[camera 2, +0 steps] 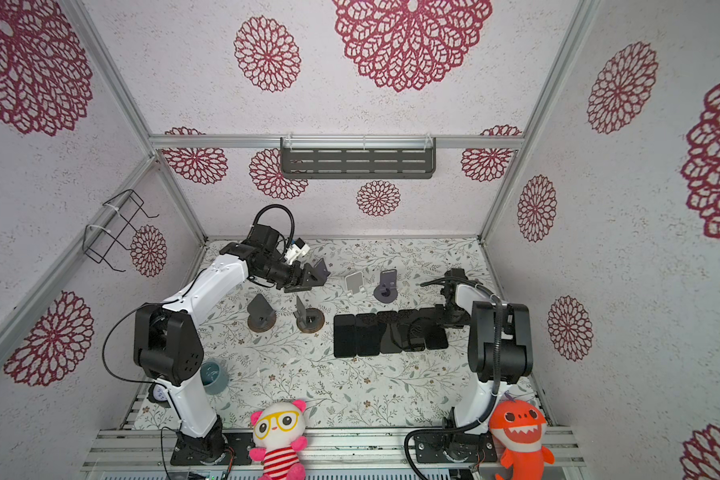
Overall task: Remove the phone from the phone stand
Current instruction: 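Lower the phone flat at the row's end and open the right gripper, then move the left gripper to the pink-cased phone on its stand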
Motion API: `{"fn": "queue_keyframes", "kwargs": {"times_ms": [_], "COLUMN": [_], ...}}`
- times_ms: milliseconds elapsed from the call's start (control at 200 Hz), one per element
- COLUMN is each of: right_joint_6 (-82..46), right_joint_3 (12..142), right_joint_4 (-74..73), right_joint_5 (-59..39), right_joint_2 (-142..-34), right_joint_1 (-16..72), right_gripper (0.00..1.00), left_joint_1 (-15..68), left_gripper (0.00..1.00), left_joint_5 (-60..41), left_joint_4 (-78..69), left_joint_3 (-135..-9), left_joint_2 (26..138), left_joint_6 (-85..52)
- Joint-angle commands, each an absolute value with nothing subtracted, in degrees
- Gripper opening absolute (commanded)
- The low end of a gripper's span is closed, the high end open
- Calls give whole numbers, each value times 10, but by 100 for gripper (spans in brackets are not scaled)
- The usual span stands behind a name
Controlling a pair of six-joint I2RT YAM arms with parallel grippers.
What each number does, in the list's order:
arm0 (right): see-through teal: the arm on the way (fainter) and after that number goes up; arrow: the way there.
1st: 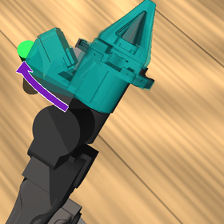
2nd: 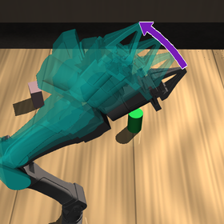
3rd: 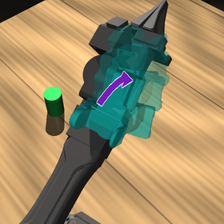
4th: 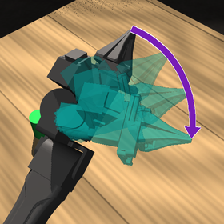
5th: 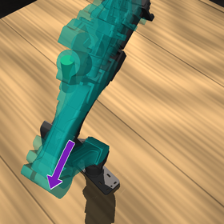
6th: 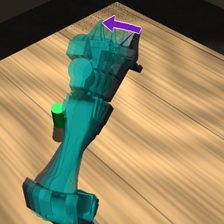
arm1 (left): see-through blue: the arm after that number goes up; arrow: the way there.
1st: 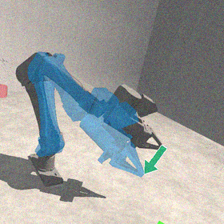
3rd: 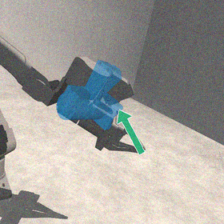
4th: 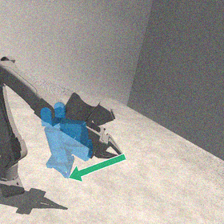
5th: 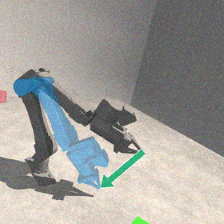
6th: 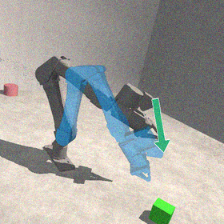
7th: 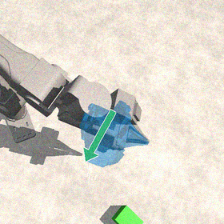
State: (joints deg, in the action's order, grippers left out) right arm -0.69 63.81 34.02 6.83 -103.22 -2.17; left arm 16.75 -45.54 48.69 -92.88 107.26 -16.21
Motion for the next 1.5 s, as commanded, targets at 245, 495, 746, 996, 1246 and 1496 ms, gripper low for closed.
{"fn": "queue_keyframes", "kwargs": {"times_ms": [245, 495, 746, 996, 1246, 1496], "right_joint_6": [-25, -30, -38, -46, -65, -116], "right_joint_3": [630, 642, 646, 633, 612, 550], "right_joint_4": [363, 359, 354, 360, 362, 346], "right_joint_5": [51, 87, 74, 47, 8, -38], "right_joint_2": [-1008, -967, -885, -790, -727, -649], "right_joint_1": [-12, -13, -11, 25, 86, 102], "right_gripper": [29, 41, 50, 56, 67, 73], "left_joint_1": [165, 157, 149, 119, 66, 32], "left_gripper": [73, 74, 74, 75, 78, 88], "left_joint_5": [-450, -440, -432, -398, -304, -156], "left_joint_4": [488, 487, 483, 470, 438, 422], "left_joint_3": [-939, -937, -935, -938, -945, -982], "left_joint_2": [1052, 1047, 1044, 1025, 983, 987], "left_joint_6": [-147, -143, -147, -157, -174, -164]}}
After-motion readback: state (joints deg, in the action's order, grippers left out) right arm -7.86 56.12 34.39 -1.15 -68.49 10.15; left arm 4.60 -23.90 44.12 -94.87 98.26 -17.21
